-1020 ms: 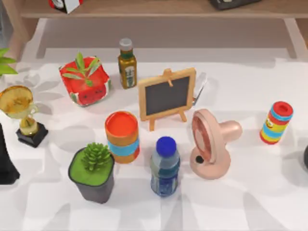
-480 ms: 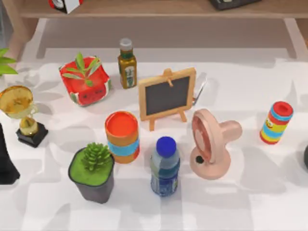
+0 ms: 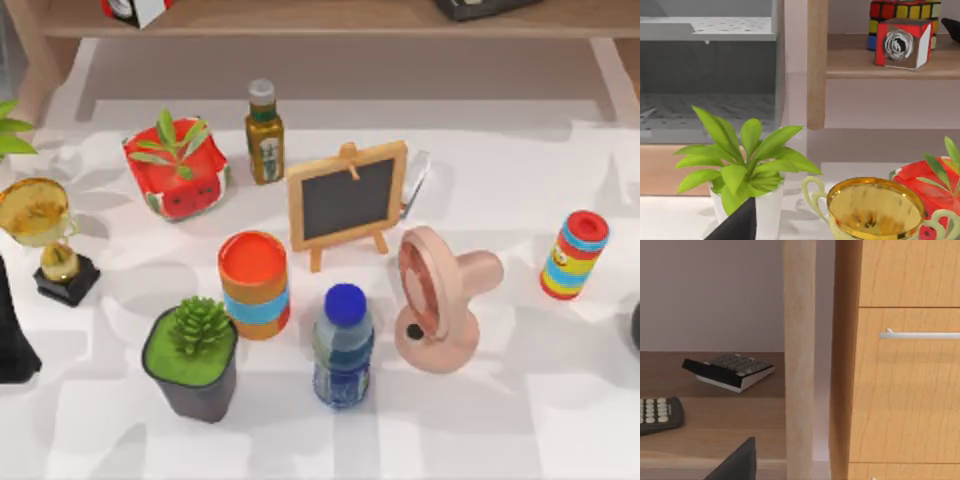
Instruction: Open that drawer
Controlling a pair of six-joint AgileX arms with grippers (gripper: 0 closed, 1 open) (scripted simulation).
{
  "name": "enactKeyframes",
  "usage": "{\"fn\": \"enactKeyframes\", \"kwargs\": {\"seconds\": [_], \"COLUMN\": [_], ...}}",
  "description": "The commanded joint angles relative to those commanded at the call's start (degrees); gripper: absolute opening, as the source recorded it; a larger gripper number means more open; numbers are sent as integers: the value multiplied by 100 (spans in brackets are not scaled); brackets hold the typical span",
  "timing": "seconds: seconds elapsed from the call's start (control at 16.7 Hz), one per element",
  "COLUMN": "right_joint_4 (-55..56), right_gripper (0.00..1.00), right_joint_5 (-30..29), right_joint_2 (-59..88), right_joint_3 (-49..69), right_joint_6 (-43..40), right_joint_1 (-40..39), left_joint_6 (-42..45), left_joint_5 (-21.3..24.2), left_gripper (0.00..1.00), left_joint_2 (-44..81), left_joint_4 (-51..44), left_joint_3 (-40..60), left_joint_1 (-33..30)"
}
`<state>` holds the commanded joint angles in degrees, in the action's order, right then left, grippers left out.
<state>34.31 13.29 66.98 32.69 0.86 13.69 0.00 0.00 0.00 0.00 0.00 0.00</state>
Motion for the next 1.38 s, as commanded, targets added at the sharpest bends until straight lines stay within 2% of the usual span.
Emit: {"fn": "enactKeyframes", "kwargs": {"seconds": [0.24,0.42,0.6,1.08,1.26,1.38], "right_joint_4": [223,666,1238,2793,3206,3387], "right_gripper": [100,100,100,100,100,100], "right_joint_5": [95,258,442,897,1014,1065], "right_joint_2": [364,1174,2269,5229,5973,6301], "right_joint_3": [198,588,1087,2434,2788,2943], "right_joint_6": [-378,-1290,-2700,-7123,-8284,-8757], "right_joint_1": [46,185,402,1005,1158,1225], "left_joint_6": [0,0,0,0,0,0], "left_joint_5": [0,0,0,0,0,0], "left_gripper": [100,100,100,100,100,100], "left_joint_2": [0,0,0,0,0,0], "left_joint_4": [0,0,0,0,0,0], "left_joint_3": [0,0,0,0,0,0], "left_joint_1": [0,0,0,0,0,0]}}
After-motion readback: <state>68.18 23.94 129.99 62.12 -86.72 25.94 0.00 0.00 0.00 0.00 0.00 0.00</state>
